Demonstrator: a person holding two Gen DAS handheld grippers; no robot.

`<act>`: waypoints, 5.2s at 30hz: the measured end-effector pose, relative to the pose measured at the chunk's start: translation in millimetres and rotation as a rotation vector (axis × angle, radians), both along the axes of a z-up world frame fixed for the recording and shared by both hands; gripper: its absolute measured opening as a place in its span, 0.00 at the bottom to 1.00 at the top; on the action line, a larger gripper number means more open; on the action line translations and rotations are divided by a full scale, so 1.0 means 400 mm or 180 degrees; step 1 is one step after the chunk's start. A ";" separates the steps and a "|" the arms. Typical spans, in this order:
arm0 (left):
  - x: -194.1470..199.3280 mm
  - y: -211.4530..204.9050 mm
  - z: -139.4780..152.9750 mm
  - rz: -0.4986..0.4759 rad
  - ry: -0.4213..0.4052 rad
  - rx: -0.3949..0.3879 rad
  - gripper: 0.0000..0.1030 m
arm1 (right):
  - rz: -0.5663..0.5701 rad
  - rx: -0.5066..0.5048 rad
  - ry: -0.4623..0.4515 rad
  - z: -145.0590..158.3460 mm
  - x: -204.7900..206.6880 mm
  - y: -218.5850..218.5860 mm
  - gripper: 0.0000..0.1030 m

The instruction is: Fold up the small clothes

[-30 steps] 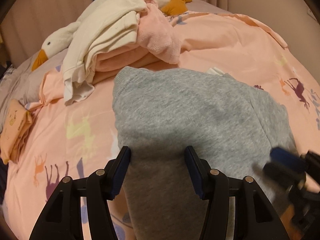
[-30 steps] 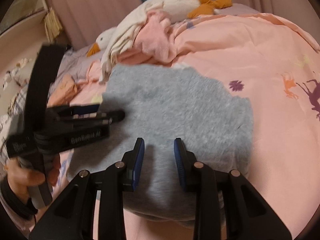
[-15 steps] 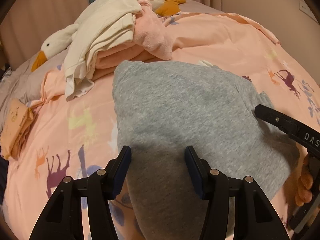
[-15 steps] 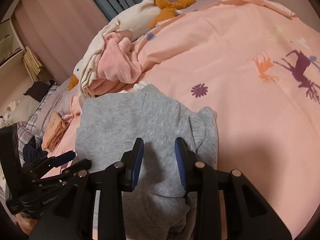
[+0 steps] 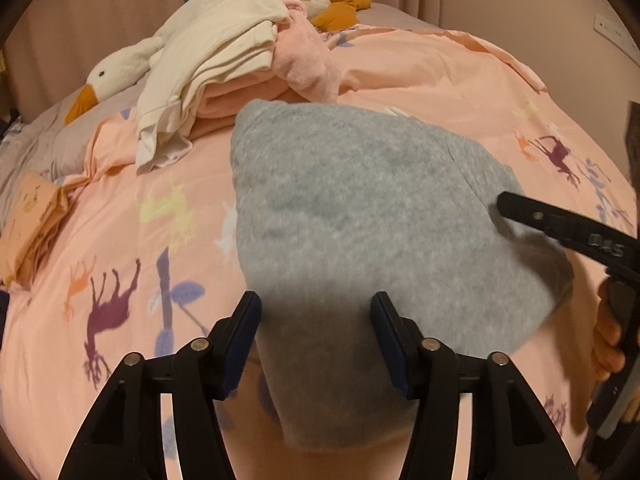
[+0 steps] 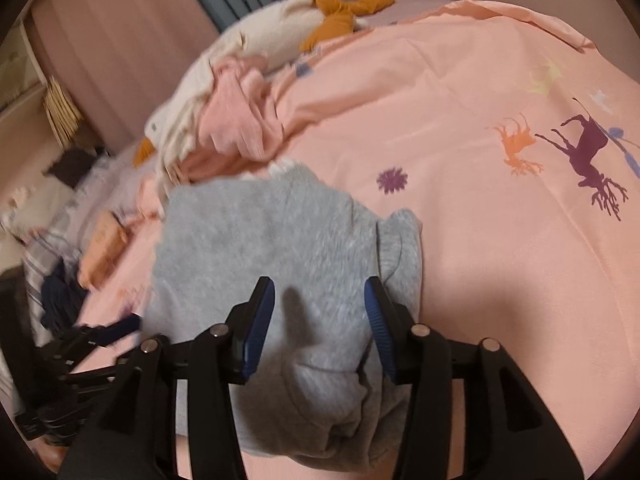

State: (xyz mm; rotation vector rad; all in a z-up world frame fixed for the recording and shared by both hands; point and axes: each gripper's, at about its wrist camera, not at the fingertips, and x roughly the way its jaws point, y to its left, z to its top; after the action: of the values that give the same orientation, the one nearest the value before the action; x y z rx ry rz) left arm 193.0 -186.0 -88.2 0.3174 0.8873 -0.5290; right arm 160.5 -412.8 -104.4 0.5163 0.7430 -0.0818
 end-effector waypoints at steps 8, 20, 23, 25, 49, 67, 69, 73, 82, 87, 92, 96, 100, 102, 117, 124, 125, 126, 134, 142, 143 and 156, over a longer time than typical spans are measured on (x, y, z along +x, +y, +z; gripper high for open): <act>-0.002 0.077 0.011 0.0153 0.0333 -0.0411 0.63 | -0.0076 0.0115 0.0064 0.002 -0.017 -0.023 0.62; 0.106 0.168 -0.058 0.0450 0.1412 -0.1515 0.70 | -0.0281 0.0722 0.0137 -0.033 -0.052 -0.101 0.74; 0.124 0.167 -0.080 0.0452 0.1600 -0.1684 0.70 | -0.0259 0.0788 0.0162 -0.044 -0.046 -0.107 0.74; 0.132 0.163 -0.088 0.0425 0.1652 -0.1763 0.70 | -0.0185 0.0865 0.0178 -0.058 -0.040 -0.106 0.75; 0.143 0.030 -0.080 0.0208 0.1401 -0.1389 0.88 | 0.0254 0.0926 -0.0036 -0.073 0.027 -0.044 0.69; 0.140 0.001 -0.081 0.0273 0.1260 -0.1272 0.91 | 0.0256 0.0772 -0.0094 -0.064 0.036 -0.027 0.44; 0.136 -0.006 -0.079 0.0263 0.1223 -0.1223 0.91 | 0.0249 0.0735 -0.0105 -0.062 0.035 -0.024 0.43; 0.128 -0.012 -0.076 0.0248 0.1158 -0.1144 0.91 | 0.0252 0.0621 -0.0123 -0.053 0.032 -0.015 0.40; 0.111 -0.010 -0.057 0.0204 0.1016 -0.1088 0.84 | 0.0258 0.0385 -0.0230 -0.021 0.027 0.011 0.35; 0.107 0.000 -0.054 0.0226 0.0942 -0.1061 0.73 | 0.0290 0.0236 -0.0301 0.001 0.026 0.036 0.33; 0.093 0.004 -0.040 0.0205 0.0803 -0.1005 0.63 | 0.0276 0.0105 -0.0310 0.016 0.025 0.054 0.32; 0.080 -0.003 -0.028 0.0155 0.0681 -0.0924 0.56 | 0.0279 0.0051 -0.0364 0.029 0.012 0.070 0.30; 0.080 -0.001 -0.023 0.0151 0.0674 -0.0980 0.54 | 0.0279 -0.0031 -0.0388 0.038 0.009 0.084 0.30; 0.078 0.002 -0.021 0.0147 0.0666 -0.1005 0.53 | 0.0275 -0.0031 -0.0412 0.043 0.007 0.087 0.29; 0.048 0.021 0.001 0.0090 0.0580 -0.1123 0.50 | 0.0327 -0.0100 -0.0534 0.073 -0.011 0.117 0.26; 0.030 0.040 0.024 0.0062 0.0541 -0.1205 0.50 | 0.0373 -0.0221 -0.0611 0.101 -0.024 0.159 0.25; 0.028 0.043 0.028 0.0059 0.0524 -0.1209 0.50 | 0.0388 -0.0238 -0.0622 0.105 -0.025 0.166 0.25; 0.026 0.046 0.033 0.0059 0.0501 -0.1206 0.50 | 0.0419 -0.0273 -0.0634 0.110 -0.026 0.178 0.24; 0.006 0.104 0.072 0.0069 0.0397 -0.1345 0.49 | 0.0510 -0.0328 -0.0825 0.146 -0.044 0.222 0.24; -0.019 0.190 0.115 0.0108 0.0265 -0.1400 0.49 | 0.0658 -0.0360 -0.0991 0.196 -0.061 0.288 0.24; -0.018 0.194 0.115 0.0118 0.0256 -0.1399 0.49 | 0.0674 -0.0366 -0.1001 0.199 -0.061 0.297 0.24; -0.007 0.314 0.120 0.0330 0.0203 -0.1446 0.49 | 0.0879 -0.0435 -0.0973 0.228 -0.025 0.435 0.24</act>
State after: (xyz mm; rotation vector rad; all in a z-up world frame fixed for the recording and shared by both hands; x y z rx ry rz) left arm 190.3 -60.5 -40.0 -0.1583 0.8142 -0.6294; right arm 150.3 -238.9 -13.1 0.2832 0.4989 0.1992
